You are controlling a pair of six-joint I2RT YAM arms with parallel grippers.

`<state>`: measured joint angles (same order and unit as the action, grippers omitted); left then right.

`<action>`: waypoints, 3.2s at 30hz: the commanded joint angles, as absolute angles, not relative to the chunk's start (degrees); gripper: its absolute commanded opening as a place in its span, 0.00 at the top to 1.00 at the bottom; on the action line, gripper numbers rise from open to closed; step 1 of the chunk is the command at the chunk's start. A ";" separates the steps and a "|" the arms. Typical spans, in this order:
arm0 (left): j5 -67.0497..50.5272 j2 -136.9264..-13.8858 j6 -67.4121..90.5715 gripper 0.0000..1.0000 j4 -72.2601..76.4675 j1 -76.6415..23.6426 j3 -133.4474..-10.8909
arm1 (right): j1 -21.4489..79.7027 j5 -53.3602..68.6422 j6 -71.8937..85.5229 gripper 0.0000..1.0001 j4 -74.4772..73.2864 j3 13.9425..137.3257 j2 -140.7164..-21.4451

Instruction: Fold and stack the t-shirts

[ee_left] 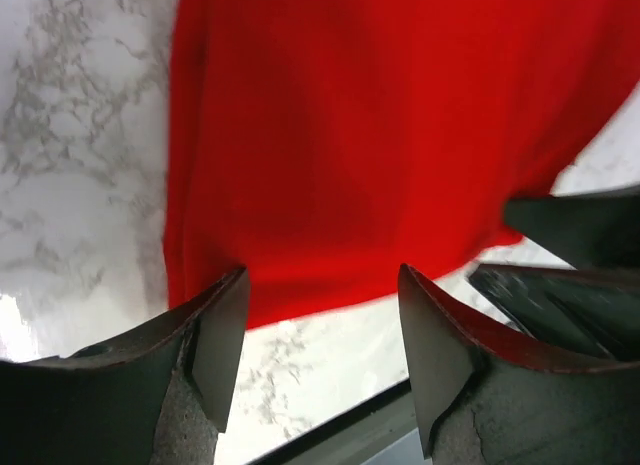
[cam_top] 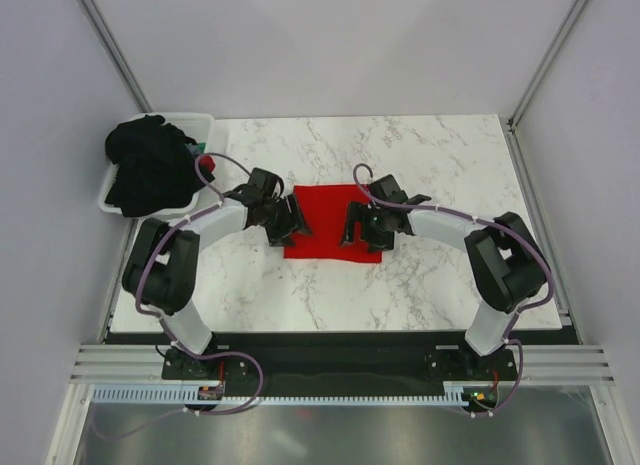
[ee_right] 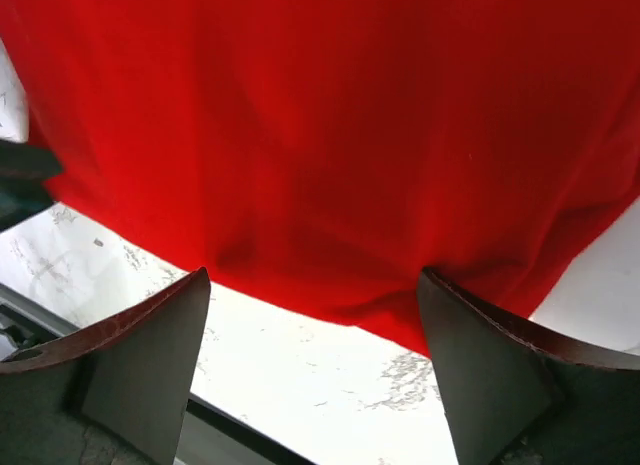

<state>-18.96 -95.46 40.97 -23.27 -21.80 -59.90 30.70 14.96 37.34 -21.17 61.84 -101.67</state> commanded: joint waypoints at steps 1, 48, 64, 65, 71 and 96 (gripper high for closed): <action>-22.59 -100.88 42.81 0.32 -15.56 -22.41 -59.07 | 29.36 10.91 34.19 0.08 -19.07 57.14 -99.07; 6.50 -39.12 27.16 0.04 -49.49 -32.08 -53.18 | 21.63 1.58 19.95 0.69 -28.66 78.14 -116.54; 7.82 -35.60 27.86 0.04 -47.20 -32.08 -50.98 | 11.87 -22.67 11.69 1.00 -35.15 99.56 -125.94; 7.91 -35.42 27.86 0.04 -47.11 -32.08 -51.06 | 10.65 -23.20 12.12 1.00 -36.37 103.41 -126.99; 8.96 -33.58 28.39 0.04 -47.20 -31.99 -50.80 | 7.39 -27.58 7.75 1.00 -37.35 118.46 -134.73; 9.76 -32.70 28.83 0.05 -47.20 -30.85 -50.45 | 0.44 -53.16 -20.47 1.00 -1.16 125.69 -145.63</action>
